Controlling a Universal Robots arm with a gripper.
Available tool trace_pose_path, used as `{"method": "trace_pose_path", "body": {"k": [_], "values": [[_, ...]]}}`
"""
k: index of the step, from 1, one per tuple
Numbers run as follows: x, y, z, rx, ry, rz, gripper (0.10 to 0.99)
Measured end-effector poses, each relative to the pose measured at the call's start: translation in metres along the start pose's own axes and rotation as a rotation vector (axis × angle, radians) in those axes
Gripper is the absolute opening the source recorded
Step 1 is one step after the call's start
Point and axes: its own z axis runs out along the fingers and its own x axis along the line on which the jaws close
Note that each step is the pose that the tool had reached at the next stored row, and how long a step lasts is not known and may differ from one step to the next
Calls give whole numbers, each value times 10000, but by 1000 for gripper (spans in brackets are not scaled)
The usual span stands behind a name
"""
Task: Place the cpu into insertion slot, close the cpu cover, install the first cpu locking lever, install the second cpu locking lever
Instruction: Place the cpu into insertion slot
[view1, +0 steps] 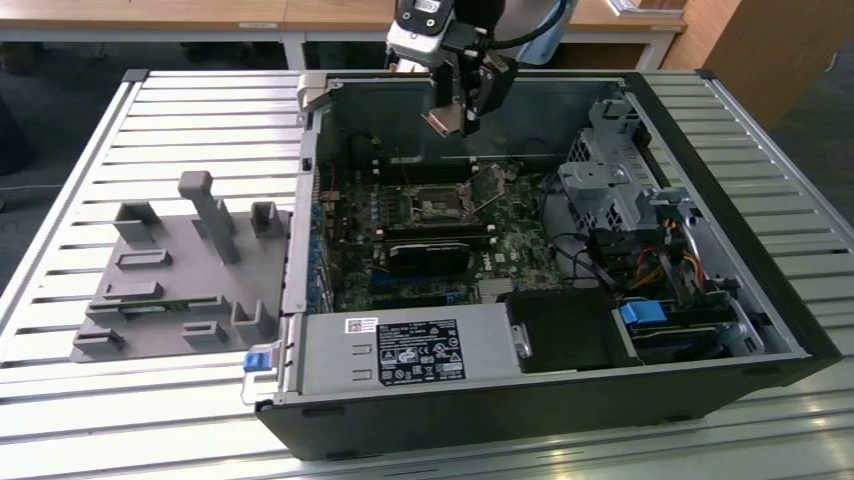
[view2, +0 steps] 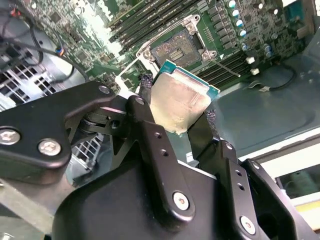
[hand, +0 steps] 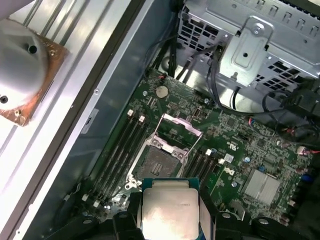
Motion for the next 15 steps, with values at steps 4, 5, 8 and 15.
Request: {"method": "trace_pose_path", "body": {"k": [4, 5, 8, 15], "values": [[0, -1, 12, -2, -57, 501, 541], [0, -1, 15, -2, -69, 620, 541], [0, -2, 24, -5, -107, 1000, 541], [-1, -4, 46, -11, -161, 1581, 541]]}}
